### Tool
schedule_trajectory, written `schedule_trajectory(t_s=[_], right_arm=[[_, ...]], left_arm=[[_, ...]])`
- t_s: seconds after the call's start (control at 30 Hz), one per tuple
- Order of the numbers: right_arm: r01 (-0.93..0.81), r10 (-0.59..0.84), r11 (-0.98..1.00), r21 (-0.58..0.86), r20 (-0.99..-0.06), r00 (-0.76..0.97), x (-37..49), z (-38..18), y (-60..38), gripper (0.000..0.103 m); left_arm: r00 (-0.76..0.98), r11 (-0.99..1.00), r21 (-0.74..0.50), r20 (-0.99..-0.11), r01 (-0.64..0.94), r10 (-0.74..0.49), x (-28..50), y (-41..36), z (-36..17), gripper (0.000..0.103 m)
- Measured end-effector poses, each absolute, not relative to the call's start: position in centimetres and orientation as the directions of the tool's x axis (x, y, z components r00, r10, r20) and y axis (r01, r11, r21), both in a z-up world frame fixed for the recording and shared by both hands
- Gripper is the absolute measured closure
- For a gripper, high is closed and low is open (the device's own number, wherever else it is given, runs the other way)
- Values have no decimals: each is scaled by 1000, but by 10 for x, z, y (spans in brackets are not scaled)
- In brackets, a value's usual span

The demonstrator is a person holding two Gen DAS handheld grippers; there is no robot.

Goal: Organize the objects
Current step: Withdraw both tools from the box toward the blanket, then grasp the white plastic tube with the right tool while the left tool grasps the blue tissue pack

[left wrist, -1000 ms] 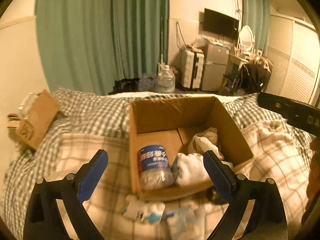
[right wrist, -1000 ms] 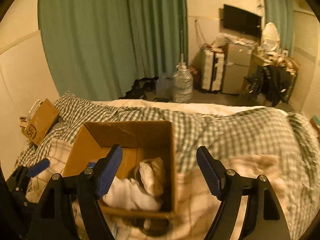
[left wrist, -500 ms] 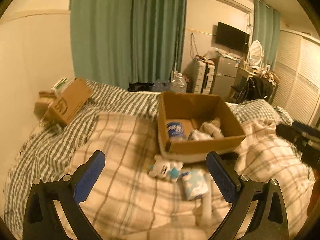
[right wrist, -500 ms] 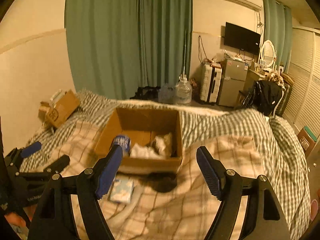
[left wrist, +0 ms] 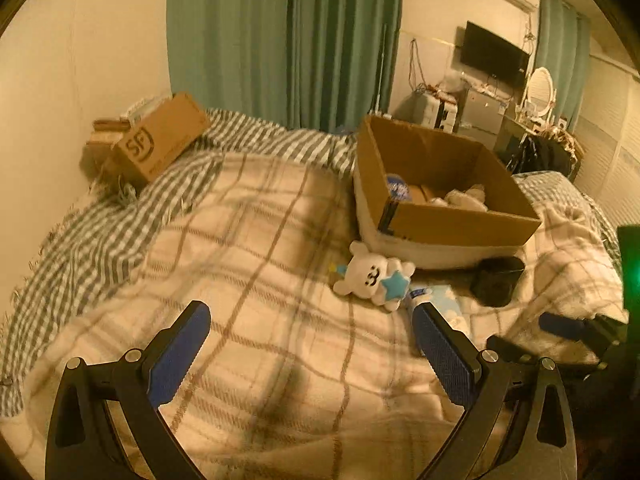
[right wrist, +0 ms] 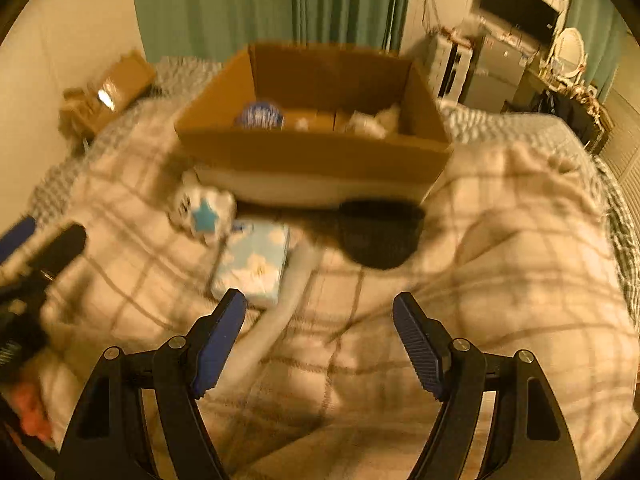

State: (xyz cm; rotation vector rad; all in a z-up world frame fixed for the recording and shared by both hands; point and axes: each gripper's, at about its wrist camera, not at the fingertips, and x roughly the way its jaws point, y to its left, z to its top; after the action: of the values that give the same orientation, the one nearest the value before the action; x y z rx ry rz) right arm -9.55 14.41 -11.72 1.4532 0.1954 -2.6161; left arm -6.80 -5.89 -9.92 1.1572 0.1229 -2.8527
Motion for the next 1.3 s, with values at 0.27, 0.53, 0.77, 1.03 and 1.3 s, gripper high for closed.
schedule_trajectory(t_s=[0.27, 0.53, 0.77, 1.03, 1.3], right_arm=[[277, -95, -961, -8, -929, -357, -107, -168, 116, 30], [262, -169, -961, 87, -936, -308, -103, -167, 132, 90], [253, -184, -965, 71, -871, -456, -83, -112, 163, 92], [206, -151, -978, 36, -804, -575, -84, -67, 196, 92], [146, -90, -989, 4, -802, -590, -104, -71, 215, 92]], left_arm=[[-682, -994, -51, -731, 97, -29, -73, -60, -110, 0], [-658, -994, -44, -752, 97, -31, -77, -60, -112, 0], [-647, -997, -9, -762, 70, -39, -78, -45, -107, 0], [-631, -1000, -15, -776, -8, 16, -88, -10, -103, 0], [-589, -998, -33, -806, -46, 54, -116, 37, -120, 0]])
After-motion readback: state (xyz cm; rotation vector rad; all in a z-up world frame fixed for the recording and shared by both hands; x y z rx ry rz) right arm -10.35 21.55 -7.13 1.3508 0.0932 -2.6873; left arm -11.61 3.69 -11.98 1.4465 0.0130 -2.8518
